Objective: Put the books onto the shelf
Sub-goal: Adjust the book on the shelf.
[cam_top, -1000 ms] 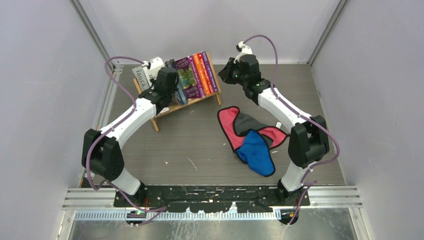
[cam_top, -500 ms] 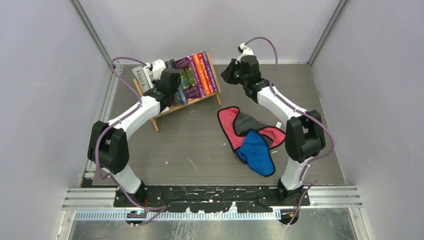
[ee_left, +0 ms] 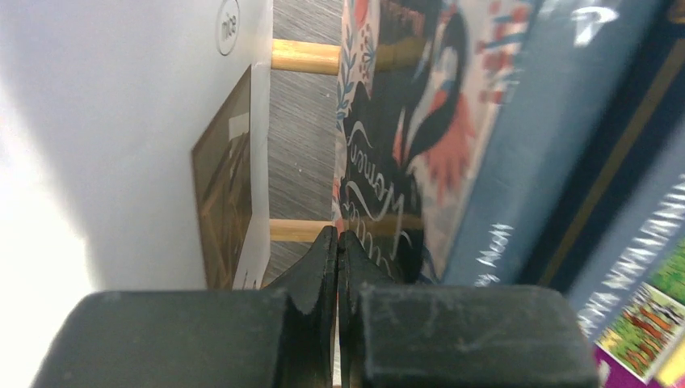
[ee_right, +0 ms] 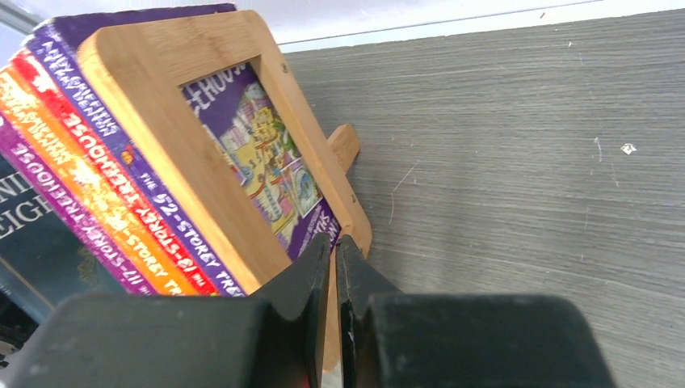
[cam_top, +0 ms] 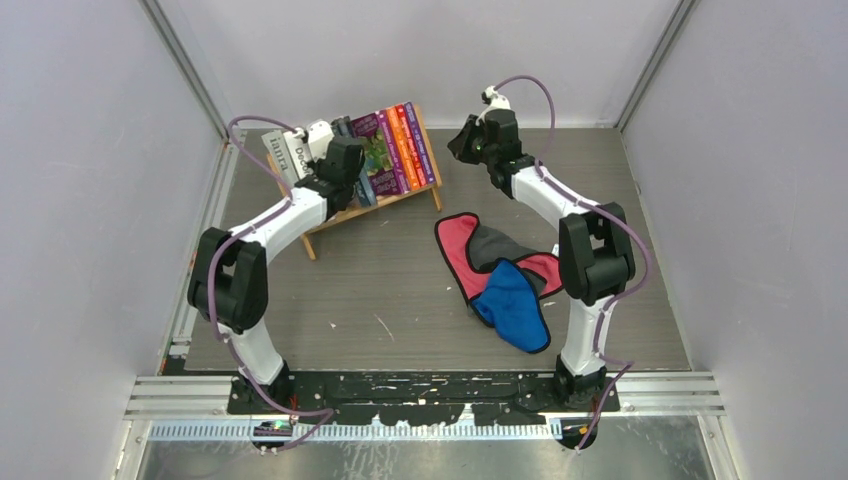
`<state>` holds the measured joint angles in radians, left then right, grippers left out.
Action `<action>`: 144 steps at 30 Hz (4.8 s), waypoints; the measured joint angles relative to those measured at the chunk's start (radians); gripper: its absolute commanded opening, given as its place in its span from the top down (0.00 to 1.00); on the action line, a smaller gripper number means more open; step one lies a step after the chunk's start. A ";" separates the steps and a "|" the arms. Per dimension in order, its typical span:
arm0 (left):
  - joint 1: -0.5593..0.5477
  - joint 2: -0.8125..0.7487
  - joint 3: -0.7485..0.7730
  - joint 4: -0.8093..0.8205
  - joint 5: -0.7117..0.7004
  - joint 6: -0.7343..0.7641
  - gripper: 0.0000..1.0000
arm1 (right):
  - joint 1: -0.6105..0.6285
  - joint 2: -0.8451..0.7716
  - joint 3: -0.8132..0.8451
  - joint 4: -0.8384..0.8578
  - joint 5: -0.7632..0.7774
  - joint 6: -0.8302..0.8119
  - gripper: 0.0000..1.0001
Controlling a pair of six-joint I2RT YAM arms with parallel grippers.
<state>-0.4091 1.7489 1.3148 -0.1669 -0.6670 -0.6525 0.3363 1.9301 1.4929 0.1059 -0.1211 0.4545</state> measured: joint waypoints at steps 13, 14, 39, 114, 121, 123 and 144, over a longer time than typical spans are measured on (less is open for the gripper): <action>0.014 0.050 -0.014 0.121 0.014 -0.021 1.00 | -0.036 0.103 0.077 0.065 -0.038 0.020 0.87; 0.014 0.052 -0.014 0.130 0.014 -0.021 1.00 | -0.037 0.109 0.084 0.067 -0.042 0.021 0.87; 0.013 0.113 -0.008 0.269 0.037 -0.017 1.00 | -0.035 0.422 0.397 0.029 -0.162 0.077 0.87; 0.005 0.145 -0.062 0.347 0.183 0.145 1.00 | 0.010 0.522 0.500 -0.090 -0.169 0.067 0.87; -0.006 0.154 -0.117 0.314 0.240 0.182 1.00 | 0.010 0.522 0.458 -0.072 -0.169 0.068 0.87; -0.007 0.154 -0.118 0.316 0.243 0.190 1.00 | 0.010 0.522 0.449 -0.070 -0.169 0.068 0.87; -0.004 0.177 -0.153 0.488 0.357 0.288 1.00 | 0.009 0.522 0.443 -0.062 -0.175 0.056 0.87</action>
<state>-0.4133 1.9263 1.1614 0.3206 -0.3099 -0.3641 0.3454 2.4519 1.9362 0.0437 -0.2966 0.5102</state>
